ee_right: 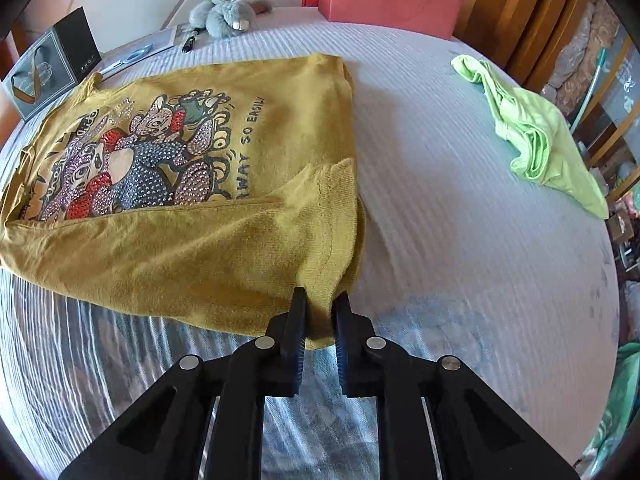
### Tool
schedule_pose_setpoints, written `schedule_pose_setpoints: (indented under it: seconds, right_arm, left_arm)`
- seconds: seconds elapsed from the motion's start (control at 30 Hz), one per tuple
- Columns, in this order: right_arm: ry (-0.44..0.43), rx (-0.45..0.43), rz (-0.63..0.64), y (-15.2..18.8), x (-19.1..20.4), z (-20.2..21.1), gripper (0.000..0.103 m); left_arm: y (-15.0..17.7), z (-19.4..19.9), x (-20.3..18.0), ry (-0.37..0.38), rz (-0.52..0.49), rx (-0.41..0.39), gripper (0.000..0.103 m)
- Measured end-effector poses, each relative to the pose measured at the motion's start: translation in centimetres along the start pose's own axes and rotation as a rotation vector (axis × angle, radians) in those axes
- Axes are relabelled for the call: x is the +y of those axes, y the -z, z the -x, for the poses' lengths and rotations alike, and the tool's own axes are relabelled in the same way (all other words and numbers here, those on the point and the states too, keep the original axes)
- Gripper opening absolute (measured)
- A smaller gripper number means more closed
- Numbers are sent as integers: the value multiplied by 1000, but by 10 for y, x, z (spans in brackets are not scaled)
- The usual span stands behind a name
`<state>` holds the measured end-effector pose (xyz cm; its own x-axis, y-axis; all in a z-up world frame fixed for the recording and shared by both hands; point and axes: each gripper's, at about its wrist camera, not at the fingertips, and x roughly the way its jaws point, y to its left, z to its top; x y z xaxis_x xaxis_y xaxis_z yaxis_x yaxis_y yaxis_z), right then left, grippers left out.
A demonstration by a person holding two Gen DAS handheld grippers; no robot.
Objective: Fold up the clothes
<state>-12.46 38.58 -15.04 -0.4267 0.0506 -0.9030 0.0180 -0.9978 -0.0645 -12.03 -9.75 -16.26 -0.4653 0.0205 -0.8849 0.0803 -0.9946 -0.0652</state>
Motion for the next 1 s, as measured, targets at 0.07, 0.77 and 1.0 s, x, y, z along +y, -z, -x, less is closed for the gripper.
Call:
schedule_pose_setpoints:
  seconds: [0.07, 0.77, 1.0]
  right_arm:
    - [-3, -10, -34, 7, -7, 2, 12]
    - [-112, -92, -144, -73, -41, 15, 35]
    - [-130, -59, -113, -133, -33, -23, 42]
  left_arm:
    - [5, 2, 3, 5, 6, 7, 8]
    - [-88, 10, -6, 99, -42, -84, 38]
    - [-161, -46, -27, 100, -91, -55, 49]
